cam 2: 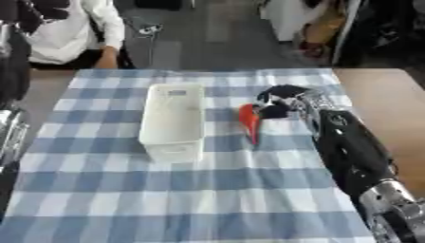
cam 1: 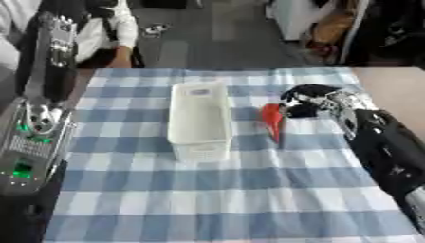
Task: Pick up objects on the table and place them in the box.
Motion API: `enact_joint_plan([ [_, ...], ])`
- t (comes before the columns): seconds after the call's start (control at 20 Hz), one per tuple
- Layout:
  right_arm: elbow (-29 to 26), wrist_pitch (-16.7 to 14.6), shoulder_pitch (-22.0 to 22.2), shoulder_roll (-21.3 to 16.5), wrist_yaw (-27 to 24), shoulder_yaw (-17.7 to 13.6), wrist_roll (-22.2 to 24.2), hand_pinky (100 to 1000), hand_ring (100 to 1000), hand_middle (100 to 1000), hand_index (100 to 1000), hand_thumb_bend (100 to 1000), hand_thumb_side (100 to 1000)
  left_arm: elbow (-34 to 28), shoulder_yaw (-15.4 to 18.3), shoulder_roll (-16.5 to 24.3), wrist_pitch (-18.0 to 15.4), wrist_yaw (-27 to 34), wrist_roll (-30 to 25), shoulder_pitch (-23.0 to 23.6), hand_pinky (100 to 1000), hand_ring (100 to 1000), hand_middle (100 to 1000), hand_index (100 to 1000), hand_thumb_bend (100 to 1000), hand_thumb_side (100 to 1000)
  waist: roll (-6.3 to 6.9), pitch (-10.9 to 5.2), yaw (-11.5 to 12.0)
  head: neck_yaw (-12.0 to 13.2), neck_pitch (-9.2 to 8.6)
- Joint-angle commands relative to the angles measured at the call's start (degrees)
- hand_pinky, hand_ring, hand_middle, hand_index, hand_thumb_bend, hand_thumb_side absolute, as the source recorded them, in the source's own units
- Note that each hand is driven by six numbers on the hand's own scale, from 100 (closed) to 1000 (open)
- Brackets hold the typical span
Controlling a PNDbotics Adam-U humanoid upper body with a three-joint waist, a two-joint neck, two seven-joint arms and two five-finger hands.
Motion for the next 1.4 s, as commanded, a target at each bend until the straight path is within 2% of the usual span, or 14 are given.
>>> enact_joint_plan([
  [0.05,-1.8,0.4,-1.7,0.0,-1.5,0.4,0.1,995,886,836,952,100,1000,-0.6,0.1,1.1,-0.2,0.0,-0.2,-1.0,706,683,862,921,280,1000,-0.01,-0.64,0.1,0.5,0.05],
  [0.5,-1.9,2.4,-1.4,1.0,-1.7,0.5,-3.1,988,876,829,940,100,1000,-0.8,-0.1,0.7,-0.2,0.2,-0.4,-1.8,707,684,862,921,281,1000,-0.1,-0.38,0.8,0.4,0.05],
  [0.85,-0.2,6.1,-0.9,1.4,2.5,-1.0,-8.9,998,880,823,931,100,1000,-0.8,-0.2,0.4,-0.2,0.3,-0.5,-2.2,708,685,862,921,282,1000,-0.31,-0.37,1.2,0.6,0.05],
  [1.4,2.6,8.8,0.0,1.8,7.7,-2.9,-10.0,1000,897,839,945,100,1000,-0.8,-0.1,0.4,-0.1,0.3,-0.6,-2.2,707,685,862,920,282,1000,-0.26,-0.46,1.1,0.7,0.05],
])
